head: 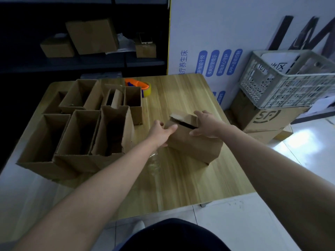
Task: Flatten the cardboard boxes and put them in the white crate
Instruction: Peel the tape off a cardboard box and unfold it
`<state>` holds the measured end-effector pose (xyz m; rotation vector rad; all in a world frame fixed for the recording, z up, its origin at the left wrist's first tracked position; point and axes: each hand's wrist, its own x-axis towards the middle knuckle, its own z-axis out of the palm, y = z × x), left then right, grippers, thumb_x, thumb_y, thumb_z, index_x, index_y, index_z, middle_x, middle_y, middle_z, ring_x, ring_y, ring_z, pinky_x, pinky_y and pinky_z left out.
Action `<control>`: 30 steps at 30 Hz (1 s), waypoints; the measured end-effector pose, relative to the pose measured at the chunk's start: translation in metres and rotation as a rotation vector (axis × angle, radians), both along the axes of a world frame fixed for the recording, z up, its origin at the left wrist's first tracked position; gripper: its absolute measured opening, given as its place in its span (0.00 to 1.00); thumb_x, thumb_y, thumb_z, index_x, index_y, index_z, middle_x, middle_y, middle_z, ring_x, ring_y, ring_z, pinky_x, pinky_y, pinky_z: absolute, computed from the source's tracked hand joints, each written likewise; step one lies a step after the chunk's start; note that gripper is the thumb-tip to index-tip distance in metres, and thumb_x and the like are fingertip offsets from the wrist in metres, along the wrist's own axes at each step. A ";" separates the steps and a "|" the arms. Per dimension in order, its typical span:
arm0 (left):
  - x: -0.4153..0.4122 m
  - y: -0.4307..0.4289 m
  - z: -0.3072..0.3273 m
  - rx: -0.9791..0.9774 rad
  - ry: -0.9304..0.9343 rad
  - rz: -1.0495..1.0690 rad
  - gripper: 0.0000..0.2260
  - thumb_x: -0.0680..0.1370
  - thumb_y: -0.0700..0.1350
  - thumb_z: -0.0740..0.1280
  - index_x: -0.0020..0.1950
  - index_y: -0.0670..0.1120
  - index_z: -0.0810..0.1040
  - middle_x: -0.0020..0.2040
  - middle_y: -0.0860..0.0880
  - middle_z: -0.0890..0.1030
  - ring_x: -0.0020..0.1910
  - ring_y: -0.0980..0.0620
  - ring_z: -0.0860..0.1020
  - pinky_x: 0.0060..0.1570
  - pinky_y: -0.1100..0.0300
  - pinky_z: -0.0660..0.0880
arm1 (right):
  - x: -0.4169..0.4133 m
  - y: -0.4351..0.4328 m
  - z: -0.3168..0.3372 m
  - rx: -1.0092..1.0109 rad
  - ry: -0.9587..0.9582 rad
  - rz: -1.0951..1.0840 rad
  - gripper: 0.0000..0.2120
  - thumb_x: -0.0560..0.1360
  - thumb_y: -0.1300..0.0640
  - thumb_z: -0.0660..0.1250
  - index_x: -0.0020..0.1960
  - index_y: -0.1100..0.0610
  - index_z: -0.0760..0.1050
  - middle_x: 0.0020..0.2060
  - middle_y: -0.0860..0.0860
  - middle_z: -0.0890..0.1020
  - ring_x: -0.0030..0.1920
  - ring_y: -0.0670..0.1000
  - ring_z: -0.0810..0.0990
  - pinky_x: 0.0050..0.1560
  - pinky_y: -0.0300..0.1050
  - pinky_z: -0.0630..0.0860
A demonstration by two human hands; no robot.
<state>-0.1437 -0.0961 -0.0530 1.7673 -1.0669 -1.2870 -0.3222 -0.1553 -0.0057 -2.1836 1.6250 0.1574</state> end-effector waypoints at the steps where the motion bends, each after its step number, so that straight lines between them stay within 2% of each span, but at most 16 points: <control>1: -0.003 -0.002 0.000 -0.007 0.012 0.020 0.28 0.75 0.55 0.69 0.69 0.49 0.61 0.66 0.45 0.70 0.58 0.46 0.75 0.45 0.54 0.80 | -0.004 -0.001 0.004 -0.001 -0.021 -0.019 0.37 0.71 0.46 0.71 0.74 0.54 0.58 0.65 0.56 0.70 0.61 0.56 0.73 0.54 0.48 0.72; 3: -0.007 -0.004 0.000 -0.029 0.042 0.012 0.26 0.75 0.53 0.69 0.68 0.52 0.61 0.66 0.46 0.70 0.59 0.44 0.75 0.49 0.50 0.80 | -0.008 -0.002 0.007 -0.024 -0.041 -0.024 0.27 0.75 0.50 0.68 0.70 0.55 0.65 0.58 0.55 0.76 0.52 0.53 0.76 0.45 0.42 0.73; 5: -0.009 -0.004 0.001 -0.066 0.084 -0.015 0.24 0.75 0.53 0.69 0.67 0.51 0.63 0.64 0.47 0.70 0.59 0.45 0.74 0.49 0.51 0.79 | -0.010 -0.003 0.008 -0.060 -0.078 -0.029 0.13 0.78 0.52 0.63 0.60 0.55 0.73 0.50 0.53 0.79 0.43 0.48 0.77 0.36 0.38 0.70; 6: -0.009 -0.004 0.002 -0.086 0.120 -0.013 0.23 0.75 0.54 0.69 0.66 0.51 0.64 0.62 0.48 0.71 0.57 0.46 0.75 0.48 0.53 0.79 | -0.011 -0.003 0.008 -0.075 -0.110 -0.046 0.09 0.79 0.53 0.61 0.55 0.55 0.75 0.45 0.52 0.79 0.40 0.46 0.77 0.33 0.36 0.68; 9: -0.010 -0.006 0.008 -0.075 0.225 0.044 0.21 0.74 0.56 0.69 0.62 0.49 0.66 0.57 0.47 0.75 0.53 0.47 0.78 0.47 0.55 0.80 | -0.013 -0.004 0.010 -0.103 -0.190 -0.104 0.10 0.80 0.52 0.60 0.52 0.55 0.77 0.38 0.49 0.78 0.39 0.45 0.78 0.33 0.35 0.69; 10: -0.009 -0.010 0.009 -0.038 0.254 0.075 0.22 0.74 0.54 0.69 0.63 0.48 0.67 0.57 0.46 0.76 0.53 0.45 0.78 0.48 0.54 0.80 | -0.013 -0.004 0.011 -0.118 -0.196 -0.111 0.10 0.80 0.52 0.60 0.53 0.55 0.78 0.38 0.48 0.78 0.39 0.45 0.78 0.34 0.35 0.70; 12: -0.006 -0.015 0.010 0.023 0.265 0.102 0.19 0.75 0.45 0.70 0.62 0.45 0.69 0.56 0.45 0.77 0.51 0.46 0.79 0.45 0.56 0.80 | -0.010 -0.003 0.014 -0.162 -0.169 -0.106 0.11 0.80 0.52 0.59 0.52 0.56 0.79 0.37 0.49 0.78 0.39 0.47 0.79 0.35 0.37 0.73; 13: -0.006 -0.018 0.009 0.040 0.194 0.081 0.18 0.74 0.41 0.70 0.61 0.43 0.70 0.55 0.44 0.78 0.50 0.47 0.78 0.44 0.59 0.79 | -0.007 -0.002 0.015 -0.186 -0.142 -0.099 0.12 0.80 0.52 0.59 0.52 0.56 0.79 0.37 0.49 0.78 0.39 0.48 0.79 0.35 0.39 0.74; 15: -0.005 -0.025 0.007 0.039 -0.096 -0.008 0.19 0.73 0.38 0.71 0.62 0.43 0.70 0.57 0.44 0.77 0.51 0.48 0.77 0.44 0.59 0.75 | -0.001 0.001 0.014 -0.227 -0.082 -0.071 0.14 0.80 0.51 0.58 0.51 0.57 0.79 0.38 0.51 0.79 0.39 0.50 0.79 0.38 0.45 0.78; 18: -0.003 -0.033 0.012 0.035 -0.516 -0.120 0.28 0.68 0.47 0.76 0.64 0.46 0.69 0.57 0.46 0.77 0.53 0.46 0.77 0.41 0.58 0.71 | 0.007 0.006 0.011 -0.250 -0.042 -0.030 0.15 0.80 0.51 0.57 0.51 0.57 0.79 0.38 0.51 0.78 0.38 0.51 0.79 0.40 0.48 0.79; 20: -0.003 -0.035 0.016 0.036 -0.672 -0.177 0.25 0.65 0.55 0.77 0.55 0.47 0.72 0.50 0.48 0.78 0.46 0.47 0.77 0.35 0.59 0.70 | 0.008 0.007 0.010 -0.269 -0.033 0.005 0.15 0.80 0.50 0.57 0.52 0.55 0.79 0.37 0.50 0.78 0.38 0.50 0.77 0.37 0.45 0.76; 22: -0.005 -0.034 0.014 0.010 -0.698 -0.183 0.21 0.66 0.59 0.75 0.48 0.47 0.72 0.43 0.50 0.77 0.40 0.50 0.76 0.32 0.60 0.70 | 0.006 0.007 0.011 -0.259 -0.033 0.033 0.14 0.80 0.49 0.57 0.55 0.53 0.79 0.38 0.49 0.78 0.38 0.49 0.77 0.37 0.44 0.76; 26: -0.010 -0.035 0.013 -0.033 -0.654 -0.117 0.14 0.70 0.54 0.72 0.47 0.44 0.78 0.40 0.49 0.79 0.38 0.50 0.78 0.31 0.61 0.71 | 0.002 0.007 0.008 -0.292 -0.015 -0.004 0.14 0.79 0.46 0.60 0.55 0.52 0.79 0.37 0.48 0.78 0.37 0.48 0.76 0.35 0.43 0.73; 28: -0.008 -0.035 0.014 -0.040 -0.575 -0.060 0.13 0.72 0.52 0.71 0.44 0.43 0.80 0.39 0.48 0.80 0.37 0.49 0.78 0.31 0.61 0.71 | -0.001 0.005 0.005 -0.447 0.075 -0.135 0.18 0.75 0.42 0.64 0.57 0.53 0.77 0.43 0.49 0.80 0.43 0.51 0.76 0.45 0.46 0.71; 30: -0.003 -0.036 0.014 -0.046 -0.483 0.009 0.11 0.73 0.50 0.70 0.43 0.41 0.80 0.41 0.46 0.81 0.39 0.47 0.78 0.36 0.59 0.73 | -0.007 0.002 0.002 -0.550 0.126 -0.336 0.28 0.70 0.38 0.69 0.63 0.54 0.71 0.56 0.52 0.78 0.57 0.56 0.72 0.57 0.53 0.66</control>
